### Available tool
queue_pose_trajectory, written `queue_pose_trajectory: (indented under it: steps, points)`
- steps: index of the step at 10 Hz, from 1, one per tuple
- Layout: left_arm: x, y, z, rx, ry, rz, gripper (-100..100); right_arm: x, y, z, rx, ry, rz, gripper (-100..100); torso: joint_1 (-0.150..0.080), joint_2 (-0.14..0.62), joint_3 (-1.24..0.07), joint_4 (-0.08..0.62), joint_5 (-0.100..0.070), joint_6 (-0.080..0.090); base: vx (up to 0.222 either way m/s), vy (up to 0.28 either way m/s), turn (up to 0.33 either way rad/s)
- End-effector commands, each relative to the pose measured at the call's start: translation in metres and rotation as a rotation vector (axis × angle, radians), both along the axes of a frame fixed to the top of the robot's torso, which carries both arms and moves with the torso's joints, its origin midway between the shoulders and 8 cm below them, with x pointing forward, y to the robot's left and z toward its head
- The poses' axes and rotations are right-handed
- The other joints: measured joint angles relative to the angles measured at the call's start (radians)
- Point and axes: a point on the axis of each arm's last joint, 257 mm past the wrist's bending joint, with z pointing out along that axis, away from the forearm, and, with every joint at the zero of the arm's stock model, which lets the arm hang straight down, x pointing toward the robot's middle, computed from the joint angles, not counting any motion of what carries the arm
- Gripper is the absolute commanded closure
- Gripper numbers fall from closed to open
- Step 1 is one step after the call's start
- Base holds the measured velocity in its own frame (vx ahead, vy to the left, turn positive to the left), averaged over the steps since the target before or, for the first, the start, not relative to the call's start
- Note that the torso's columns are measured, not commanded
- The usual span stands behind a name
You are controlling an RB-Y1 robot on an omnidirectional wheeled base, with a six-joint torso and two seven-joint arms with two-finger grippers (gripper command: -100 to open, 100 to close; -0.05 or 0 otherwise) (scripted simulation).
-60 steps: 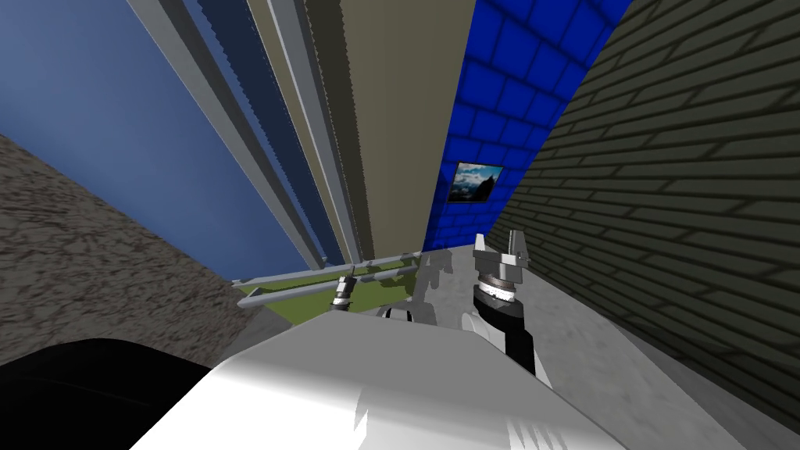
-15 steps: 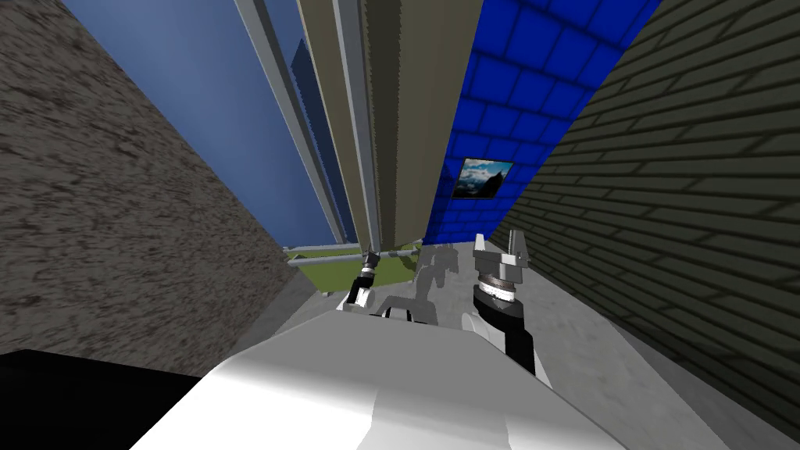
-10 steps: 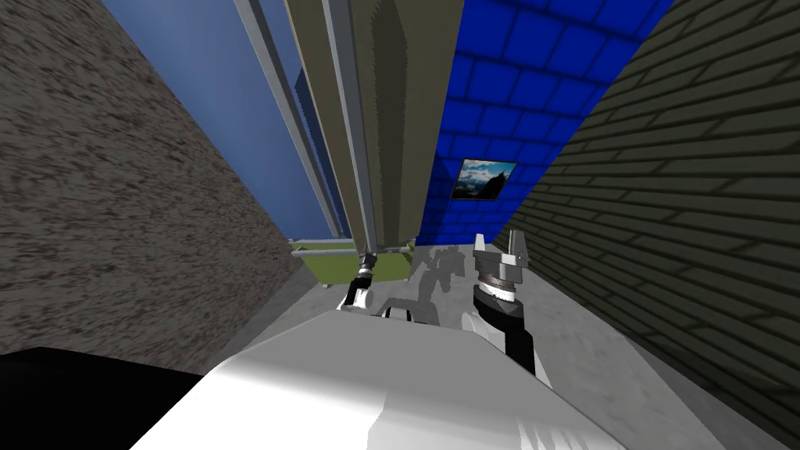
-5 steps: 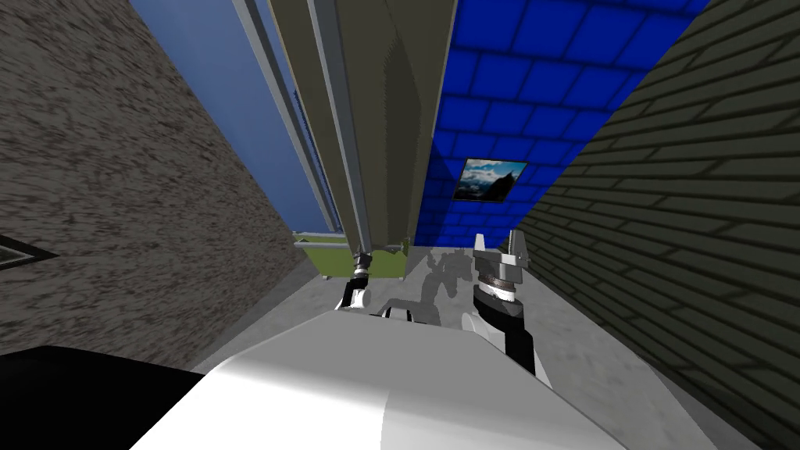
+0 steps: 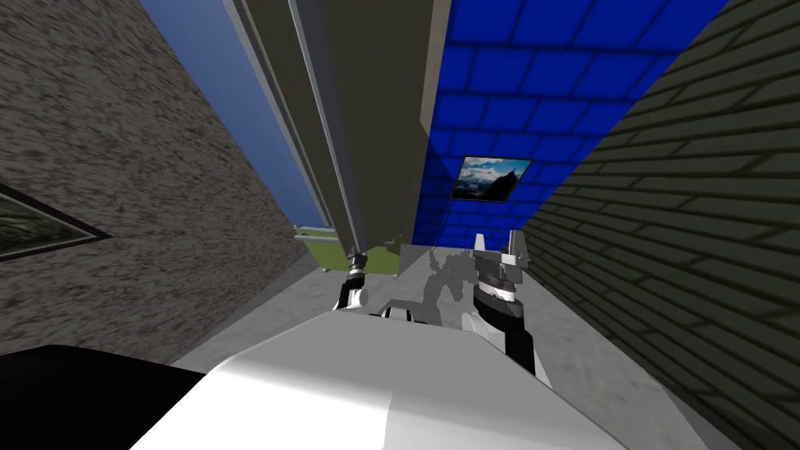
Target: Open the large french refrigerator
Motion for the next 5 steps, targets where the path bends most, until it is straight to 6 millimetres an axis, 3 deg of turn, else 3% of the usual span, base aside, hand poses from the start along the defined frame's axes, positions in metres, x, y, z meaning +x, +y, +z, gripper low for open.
queue_pose_trajectory:
  steps: [1, 5]
  points:
    - [-0.006, 0.012, -0.003, -0.002, 0.006, 0.030, 100, 0.000, 0.000, 0.000, 0.000, 0.000, 0.000, 0, 0.010, -0.002, -0.001, 0.000, 0.002, 0.003, 0.023, -0.158, 0.069]
    - [-0.019, 0.041, 0.001, -0.002, -0.006, 0.104, 100, 0.000, 0.000, 0.000, 0.000, 0.000, 0.000, 0, 0.003, -0.007, -0.004, -0.003, 0.002, 0.004, 0.043, -0.248, 0.135]
